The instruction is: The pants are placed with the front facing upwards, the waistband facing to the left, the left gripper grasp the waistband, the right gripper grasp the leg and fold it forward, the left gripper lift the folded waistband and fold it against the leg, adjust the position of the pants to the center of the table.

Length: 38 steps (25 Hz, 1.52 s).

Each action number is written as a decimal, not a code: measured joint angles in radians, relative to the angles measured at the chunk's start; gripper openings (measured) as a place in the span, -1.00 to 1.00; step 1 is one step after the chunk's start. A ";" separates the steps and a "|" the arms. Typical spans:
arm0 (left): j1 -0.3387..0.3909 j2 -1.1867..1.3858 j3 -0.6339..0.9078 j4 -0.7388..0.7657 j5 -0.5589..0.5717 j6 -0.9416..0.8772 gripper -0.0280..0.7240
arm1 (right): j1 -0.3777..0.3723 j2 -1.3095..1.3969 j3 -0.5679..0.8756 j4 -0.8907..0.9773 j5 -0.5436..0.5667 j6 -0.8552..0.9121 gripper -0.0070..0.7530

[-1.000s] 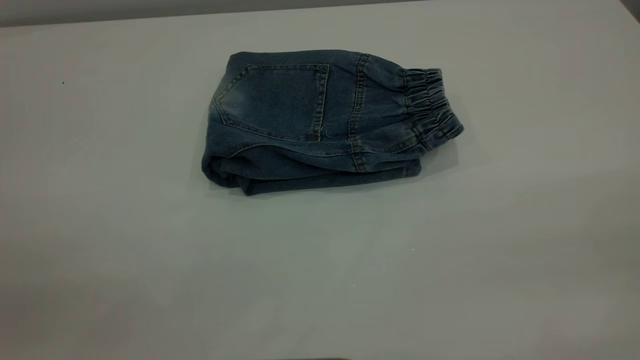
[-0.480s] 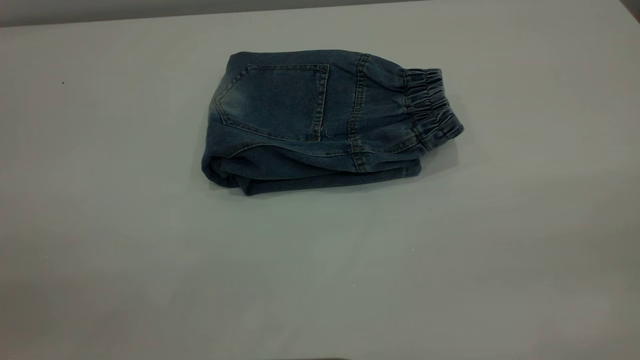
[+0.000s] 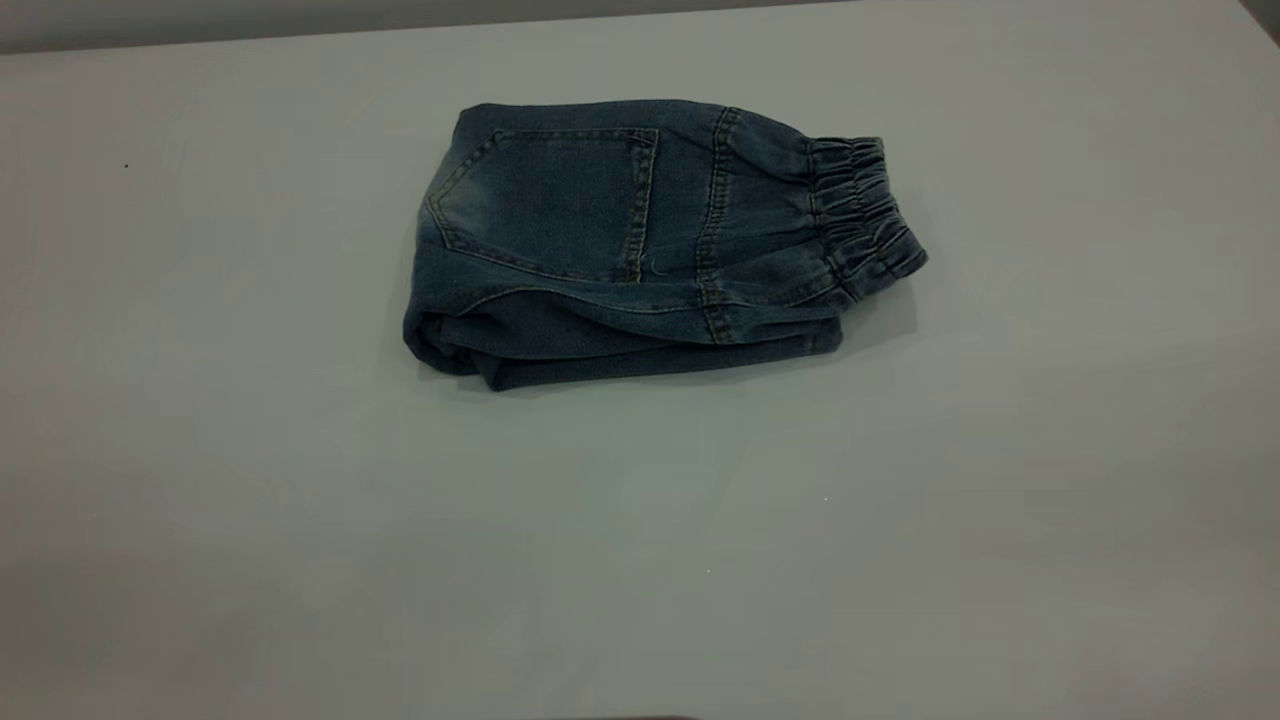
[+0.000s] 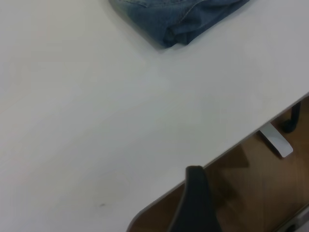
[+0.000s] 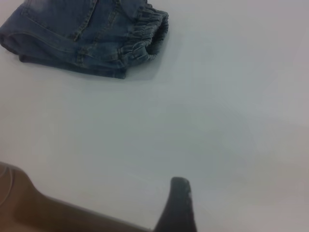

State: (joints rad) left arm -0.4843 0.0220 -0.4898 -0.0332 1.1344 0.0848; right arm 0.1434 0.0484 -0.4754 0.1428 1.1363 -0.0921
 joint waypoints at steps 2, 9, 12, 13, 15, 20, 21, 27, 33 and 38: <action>0.094 0.000 0.000 0.000 0.000 0.000 0.45 | 0.000 0.000 0.000 0.000 0.000 0.000 0.46; 0.491 -0.011 0.000 0.001 0.000 0.000 0.45 | -0.071 -0.012 0.000 0.000 0.000 0.000 0.46; 0.558 -0.038 0.000 0.001 0.000 0.000 0.45 | -0.137 -0.044 0.000 0.000 0.000 0.000 0.46; 0.567 -0.040 0.000 0.001 0.000 0.000 0.45 | -0.160 -0.053 0.000 0.000 0.001 0.000 0.46; 0.574 -0.040 0.000 0.001 0.000 0.000 0.45 | -0.196 -0.060 0.000 0.000 0.001 0.000 0.46; 0.576 -0.040 0.000 0.001 0.000 0.000 0.45 | -0.245 -0.060 0.000 0.001 0.001 0.000 0.46; 0.576 -0.040 0.000 0.001 0.000 0.000 0.45 | -0.245 -0.060 0.000 0.002 0.001 0.000 0.46; 0.576 -0.040 0.000 0.001 0.000 -0.002 0.45 | -0.245 -0.060 0.000 0.004 0.001 0.000 0.46; 0.576 -0.040 0.000 0.001 0.000 -0.004 0.45 | -0.245 -0.060 0.000 0.003 0.001 0.000 0.46; 0.576 -0.040 0.000 0.001 0.000 -0.004 0.45 | -0.245 -0.060 0.000 -0.067 0.001 0.085 0.46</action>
State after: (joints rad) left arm 0.0921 -0.0183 -0.4898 -0.0324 1.1344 0.0812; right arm -0.1014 -0.0111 -0.4754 0.0759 1.1372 -0.0076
